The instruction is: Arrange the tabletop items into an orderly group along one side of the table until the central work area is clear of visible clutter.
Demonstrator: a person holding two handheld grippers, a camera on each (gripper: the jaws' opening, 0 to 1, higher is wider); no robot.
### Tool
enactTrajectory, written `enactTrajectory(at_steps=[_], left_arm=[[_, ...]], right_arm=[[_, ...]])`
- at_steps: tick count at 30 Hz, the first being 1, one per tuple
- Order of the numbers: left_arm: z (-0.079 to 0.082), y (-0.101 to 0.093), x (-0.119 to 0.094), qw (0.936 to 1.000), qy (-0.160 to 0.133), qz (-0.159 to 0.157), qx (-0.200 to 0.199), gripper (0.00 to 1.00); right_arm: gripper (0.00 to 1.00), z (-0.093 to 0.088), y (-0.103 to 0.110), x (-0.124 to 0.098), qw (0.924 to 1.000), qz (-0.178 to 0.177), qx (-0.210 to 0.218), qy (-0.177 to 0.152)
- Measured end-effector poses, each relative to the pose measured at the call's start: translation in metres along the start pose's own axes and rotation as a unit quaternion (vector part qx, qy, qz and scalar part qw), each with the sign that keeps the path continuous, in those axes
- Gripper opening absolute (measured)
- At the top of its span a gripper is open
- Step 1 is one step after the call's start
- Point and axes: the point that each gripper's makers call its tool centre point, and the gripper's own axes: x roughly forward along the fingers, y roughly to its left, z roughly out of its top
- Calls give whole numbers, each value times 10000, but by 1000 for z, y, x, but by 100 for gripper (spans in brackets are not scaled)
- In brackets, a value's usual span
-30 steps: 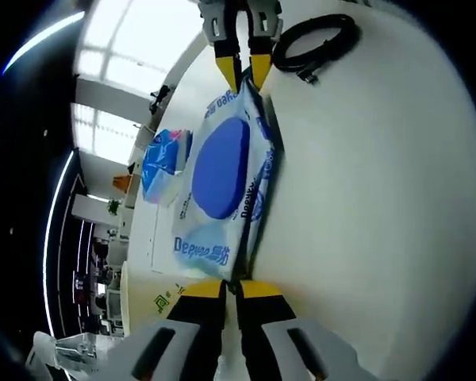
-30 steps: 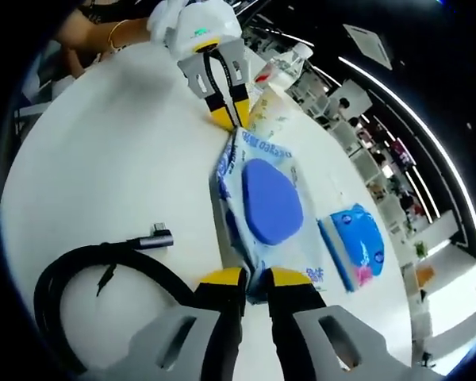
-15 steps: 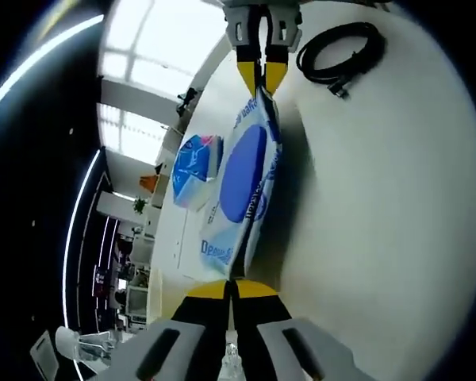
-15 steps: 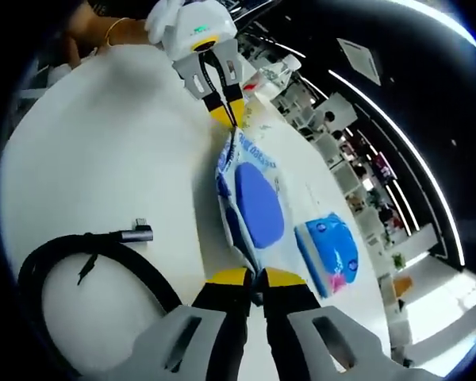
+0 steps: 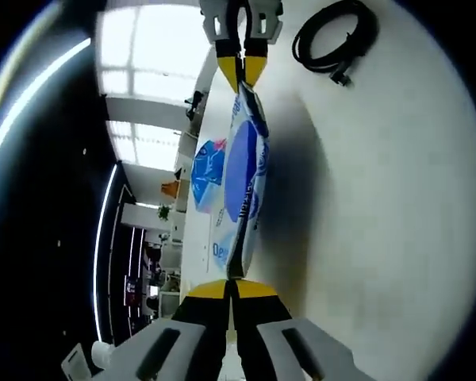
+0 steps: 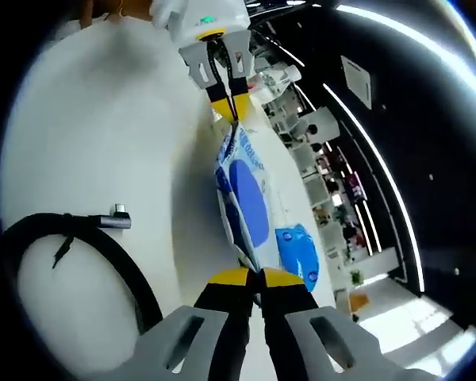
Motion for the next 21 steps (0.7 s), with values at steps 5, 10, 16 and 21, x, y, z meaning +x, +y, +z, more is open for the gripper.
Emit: enactTrajectory(at_steps=[5,10,16,21], left_arm=[[-1,-1,0,10000,27,-18,-9,0],[0,-5,1,10000,4,-19,-5,0],[1,-6,1,10000,1,-6,2,0],[1,-7,-2,10000,-5,-14,24,0]], right_arm=[[1,-1,-2,3,10000,-32,-20,-8],[1,-5,0,7,10000,-6,-50,38],[1,-5,-3,8,9997,-94,-195,68],[1,-7,-5,12,9997,-131,-203,52]])
